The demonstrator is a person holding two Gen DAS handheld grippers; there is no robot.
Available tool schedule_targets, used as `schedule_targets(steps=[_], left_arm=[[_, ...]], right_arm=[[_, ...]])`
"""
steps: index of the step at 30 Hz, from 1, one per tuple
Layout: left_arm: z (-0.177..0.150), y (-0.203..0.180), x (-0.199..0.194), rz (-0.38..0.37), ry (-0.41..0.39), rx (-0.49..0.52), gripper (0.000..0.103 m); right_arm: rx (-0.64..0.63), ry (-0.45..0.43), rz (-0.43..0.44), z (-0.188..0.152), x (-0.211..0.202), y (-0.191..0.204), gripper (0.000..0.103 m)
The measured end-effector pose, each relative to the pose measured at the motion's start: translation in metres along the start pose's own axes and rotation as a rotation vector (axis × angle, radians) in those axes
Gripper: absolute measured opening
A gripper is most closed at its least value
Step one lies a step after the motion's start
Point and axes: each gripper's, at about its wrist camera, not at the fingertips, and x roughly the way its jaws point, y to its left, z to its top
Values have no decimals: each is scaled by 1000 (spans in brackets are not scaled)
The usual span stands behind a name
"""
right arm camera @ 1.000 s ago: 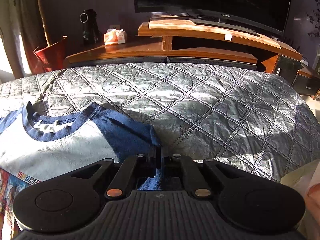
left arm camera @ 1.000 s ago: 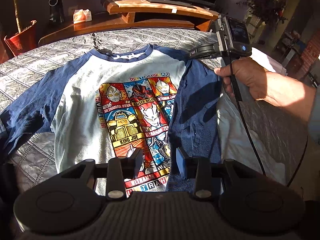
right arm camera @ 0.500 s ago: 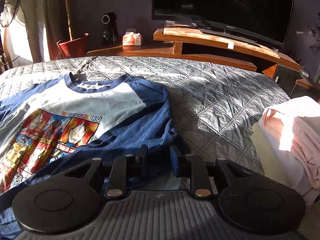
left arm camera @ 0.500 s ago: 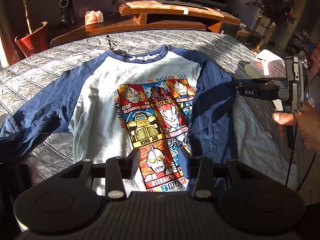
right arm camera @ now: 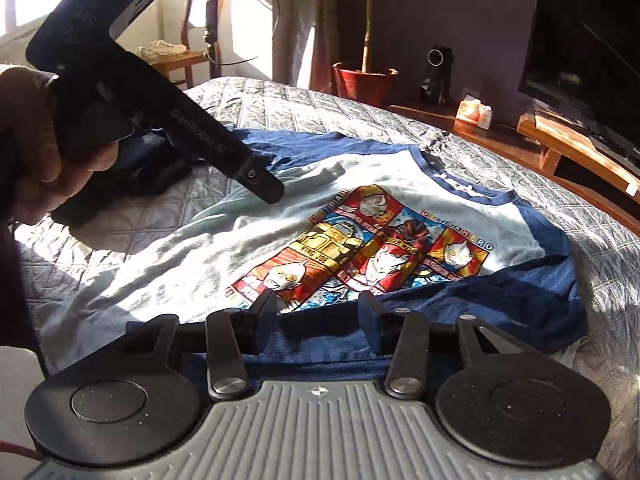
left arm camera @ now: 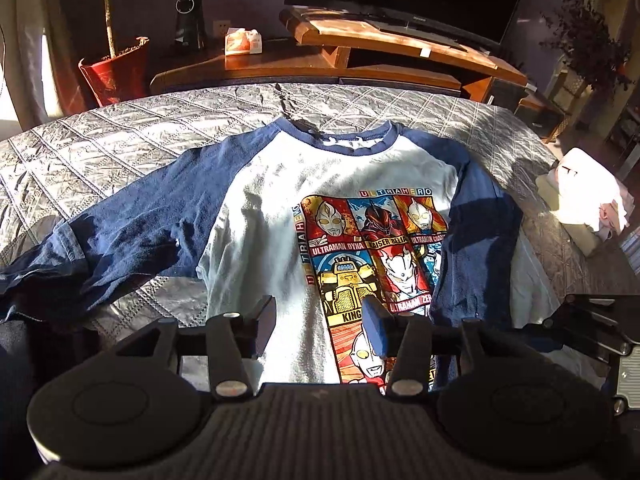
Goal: Fold clothes
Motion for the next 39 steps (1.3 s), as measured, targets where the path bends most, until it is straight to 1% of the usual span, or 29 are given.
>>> schedule_targets(steps=[1, 2, 3, 7, 9, 10, 11, 13, 14, 15, 16, 18, 19, 20, 22, 23, 24, 26, 28, 30, 33, 34, 35, 36, 39], left_arm=[[2, 4, -1, 9, -7, -14, 45], [4, 9, -2, 20, -13, -30, 46], [5, 14, -3, 31, -18, -49, 47], [10, 44, -13, 72, -41, -147, 50], [13, 61, -23, 92, -66, -188, 53], [15, 69, -29, 111, -83, -203, 57], [16, 77, -35, 143, -102, -214, 60], [18, 98, -47, 232, -133, -248, 78], [18, 110, -53, 279, -146, -273, 80], [18, 123, -59, 325, -160, -298, 80], [18, 137, -65, 364, -172, -329, 80], [14, 171, -79, 408, -191, -425, 81], [11, 186, -85, 420, -197, -471, 81], [7, 198, -90, 426, -201, -514, 81], [0, 224, -99, 439, -210, -598, 81], [-3, 234, -102, 446, -209, -632, 81], [-7, 243, -104, 450, -205, -659, 81], [-13, 260, -108, 439, -200, -726, 81], [-23, 270, -113, 418, -213, -783, 80], [-24, 273, -115, 412, -219, -789, 80], [-24, 275, -117, 400, -227, -792, 80], [-24, 274, -117, 395, -229, -791, 80], [-23, 274, -117, 390, -231, -791, 80], [-23, 274, -116, 385, -231, -794, 80], [-23, 274, -116, 371, -236, -806, 80]], right_arm=[[-48, 52, 28, -1, 11, 14, 67], [-100, 110, 44, -4, 22, 27, 66], [-95, 113, 56, -2, 21, 31, 60], [-20, 71, 99, 9, 5, 35, 60], [5, 32, 55, 25, -2, 26, 61], [8, 16, 32, 36, -4, 21, 61], [10, -1, 11, 46, -5, 15, 61], [49, -35, -2, 68, -4, 9, 61], [78, -54, 7, 79, 2, 8, 63], [109, -74, 19, 91, 9, 7, 66], [140, -94, 32, 102, 16, 7, 67], [202, -133, 56, 125, 30, 6, 69], [245, -137, 78, 134, 42, 8, 69], [292, -134, 97, 141, 56, 9, 69], [364, -123, 121, 154, 83, 11, 64], [384, -116, 123, 159, 96, 13, 57], [403, -109, 125, 165, 110, 15, 48], [449, -87, 152, 174, 134, 16, 39], [496, -63, 183, 182, 158, 17, 38], [596, -10, 278, 186, 185, 12, 40], [751, 39, 317, 183, 214, 5, 40], [808, 46, 353, 180, 220, 3, 40], [903, 40, 417, 172, 226, 1, 40], [983, 31, 458, 165, 231, 0, 40], [1149, 30, 521, 150, 244, 0, 41]])
